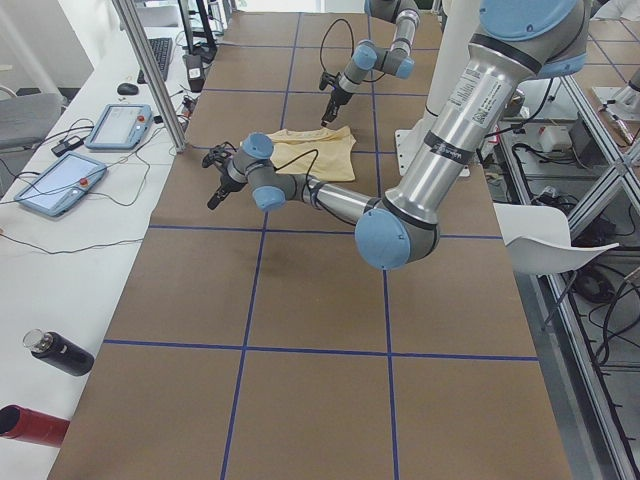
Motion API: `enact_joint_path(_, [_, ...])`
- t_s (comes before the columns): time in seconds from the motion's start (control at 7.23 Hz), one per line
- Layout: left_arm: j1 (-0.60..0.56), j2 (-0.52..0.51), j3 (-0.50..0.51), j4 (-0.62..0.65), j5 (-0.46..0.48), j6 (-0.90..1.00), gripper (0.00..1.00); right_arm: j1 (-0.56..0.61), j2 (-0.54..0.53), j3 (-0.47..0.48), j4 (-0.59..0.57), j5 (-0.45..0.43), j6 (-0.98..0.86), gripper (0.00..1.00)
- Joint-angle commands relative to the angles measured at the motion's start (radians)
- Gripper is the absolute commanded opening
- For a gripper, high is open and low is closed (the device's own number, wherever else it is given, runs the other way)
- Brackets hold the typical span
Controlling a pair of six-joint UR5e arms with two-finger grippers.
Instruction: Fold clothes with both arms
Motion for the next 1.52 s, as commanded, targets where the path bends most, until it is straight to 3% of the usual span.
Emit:
enact_joint_path(0.0, [0.0,0.001,0.0,0.002,0.0,0.0,1.0,0.146,0.171,0.003,-0.168,0.184,-0.122,1.0])
enact_joint_path(0.14, [0.0,0.001,0.0,0.002,0.0,0.0,1.0,0.174,0.213,0.004,-0.166,0.197,-0.144,1.0])
enact_joint_path(0.42, [0.0,0.001,0.0,0.002,0.0,0.0,1.0,0.18,0.17,0.006,0.133,0.185,-0.198,1.0])
enact_joint_path(0.55, [0.0,0.001,0.0,0.002,0.0,0.0,1.0,0.171,0.159,-0.009,0.206,0.193,-0.21,0.99])
enact_joint_path(0.97, [0.0,0.002,0.0,0.002,0.0,0.0,1.0,0.142,0.234,-0.04,-0.221,0.197,-0.363,1.0])
enact_joint_path(1.25, [0.0,0.007,0.0,0.0,0.0,0.002,1.0,0.108,0.304,-0.176,-0.339,0.211,-0.536,1.0])
enact_joint_path(1.38, [0.0,0.007,0.0,0.0,0.0,0.0,1.0,0.091,0.359,-0.288,-0.342,0.223,-0.576,1.0])
